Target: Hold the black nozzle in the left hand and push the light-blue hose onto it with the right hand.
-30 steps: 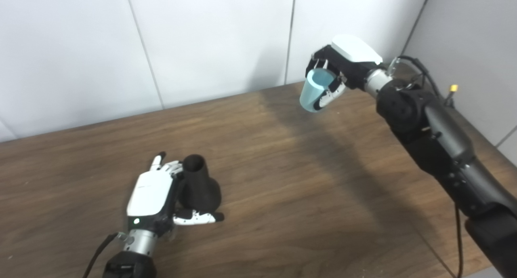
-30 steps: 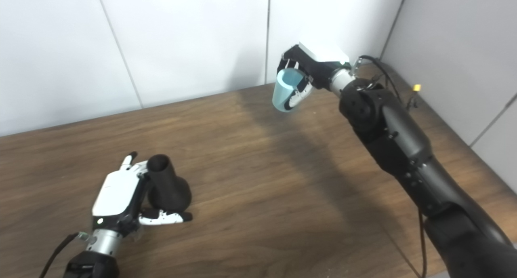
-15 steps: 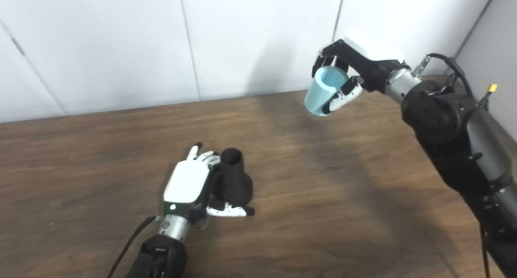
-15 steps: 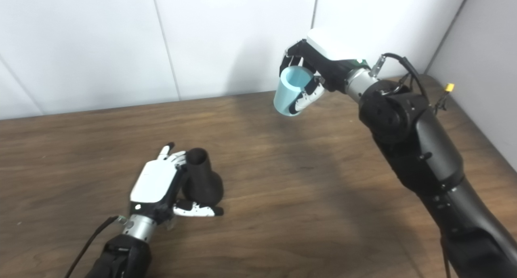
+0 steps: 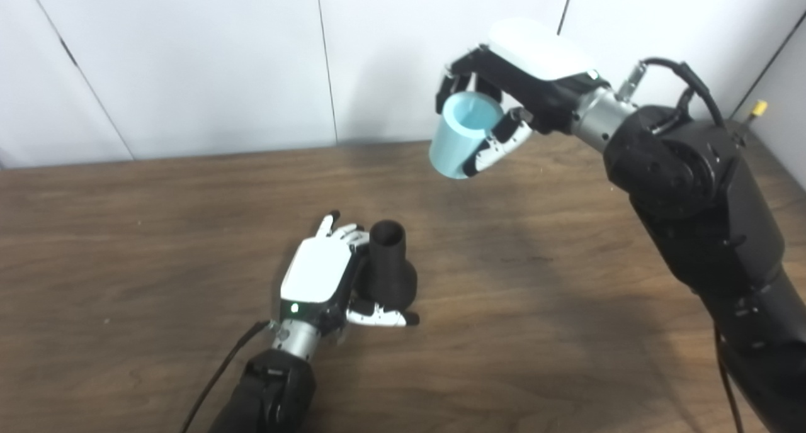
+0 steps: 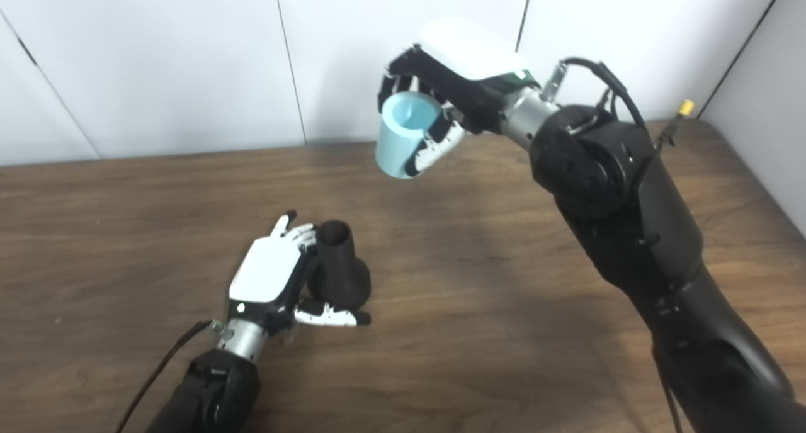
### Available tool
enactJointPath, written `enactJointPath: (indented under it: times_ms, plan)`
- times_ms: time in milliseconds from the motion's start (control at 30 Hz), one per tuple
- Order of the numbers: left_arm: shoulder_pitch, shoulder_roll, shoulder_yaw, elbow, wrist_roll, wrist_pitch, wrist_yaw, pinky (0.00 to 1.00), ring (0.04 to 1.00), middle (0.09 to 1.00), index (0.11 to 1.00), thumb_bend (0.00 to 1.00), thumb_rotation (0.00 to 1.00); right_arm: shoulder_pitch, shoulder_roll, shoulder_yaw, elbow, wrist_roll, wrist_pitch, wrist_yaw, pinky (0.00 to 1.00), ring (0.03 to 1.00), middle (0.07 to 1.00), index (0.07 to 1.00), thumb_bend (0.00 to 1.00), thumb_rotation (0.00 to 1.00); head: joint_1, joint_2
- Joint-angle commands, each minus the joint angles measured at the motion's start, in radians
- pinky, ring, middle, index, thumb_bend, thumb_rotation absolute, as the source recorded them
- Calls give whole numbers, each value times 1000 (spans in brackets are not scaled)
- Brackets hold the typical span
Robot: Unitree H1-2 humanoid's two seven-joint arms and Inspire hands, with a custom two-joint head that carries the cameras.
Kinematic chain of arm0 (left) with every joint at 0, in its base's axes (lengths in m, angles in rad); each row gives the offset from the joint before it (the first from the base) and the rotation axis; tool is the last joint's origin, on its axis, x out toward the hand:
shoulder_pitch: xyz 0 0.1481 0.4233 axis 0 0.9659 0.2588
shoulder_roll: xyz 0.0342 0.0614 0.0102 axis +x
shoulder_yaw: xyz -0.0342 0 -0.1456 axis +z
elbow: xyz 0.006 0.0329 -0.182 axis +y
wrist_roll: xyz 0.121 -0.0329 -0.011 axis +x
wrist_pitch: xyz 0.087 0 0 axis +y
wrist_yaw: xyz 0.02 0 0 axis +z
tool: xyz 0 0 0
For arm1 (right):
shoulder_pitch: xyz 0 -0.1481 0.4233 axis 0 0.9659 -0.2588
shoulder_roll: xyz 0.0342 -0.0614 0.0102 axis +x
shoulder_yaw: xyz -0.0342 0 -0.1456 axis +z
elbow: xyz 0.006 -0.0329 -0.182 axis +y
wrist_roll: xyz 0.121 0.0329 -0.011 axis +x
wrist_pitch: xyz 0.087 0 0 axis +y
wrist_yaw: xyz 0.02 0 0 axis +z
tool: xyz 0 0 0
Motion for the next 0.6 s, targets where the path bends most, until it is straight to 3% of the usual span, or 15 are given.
enactJointPath:
  times_ms: [0, 167, 233, 367, 400, 467, 500, 567]
  plan:
    - [52, -22, -26, 41, 6, 3, 17, 1000, 838, 731, 484, 523, 50, -66, -2, -9, -35, 2, 4, 11, 499, 412, 483, 506, 520, 0, 2, 1]
    - [54, -38, -26, 42, 9, 15, 15, 1000, 839, 734, 484, 523, 49, -85, 8, 0, -48, 19, -4, 53, 388, 404, 491, 512, 518, 0, 17, 3]
    - [54, -44, -26, 43, 10, 19, 16, 1000, 840, 735, 484, 523, 49, -85, 4, -1, -54, 35, -7, 68, 402, 404, 491, 515, 518, 0, 23, 4]
    - [56, -48, -27, 44, 13, 19, 23, 1000, 836, 732, 484, 522, 49, -77, 6, 1, -73, 45, 12, 95, 676, 442, 472, 511, 520, 0, 35, 8]
    - [57, -48, -28, 43, 14, 21, 24, 1000, 836, 732, 484, 522, 49, -72, 5, 2, -73, 49, -4, 91, 684, 444, 471, 509, 521, 0, 37, 10]
    - [58, -49, -28, 42, 17, 23, 27, 1000, 836, 731, 484, 522, 49, -62, -1, 9, -65, 52, -52, 74, 644, 440, 471, 504, 521, 0, 38, 10]
    - [58, -50, -28, 41, 18, 25, 27, 1000, 835, 731, 484, 523, 50, -60, -2, 12, -62, 53, -61, 76, 575, 434, 473, 504, 521, 0, 39, 12]
    - [59, -51, -28, 40, 18, 29, 28, 1000, 837, 732, 484, 523, 50, -57, 4, 18, -57, 56, -53, 91, 554, 422, 476, 516, 520, 0, 40, 14]
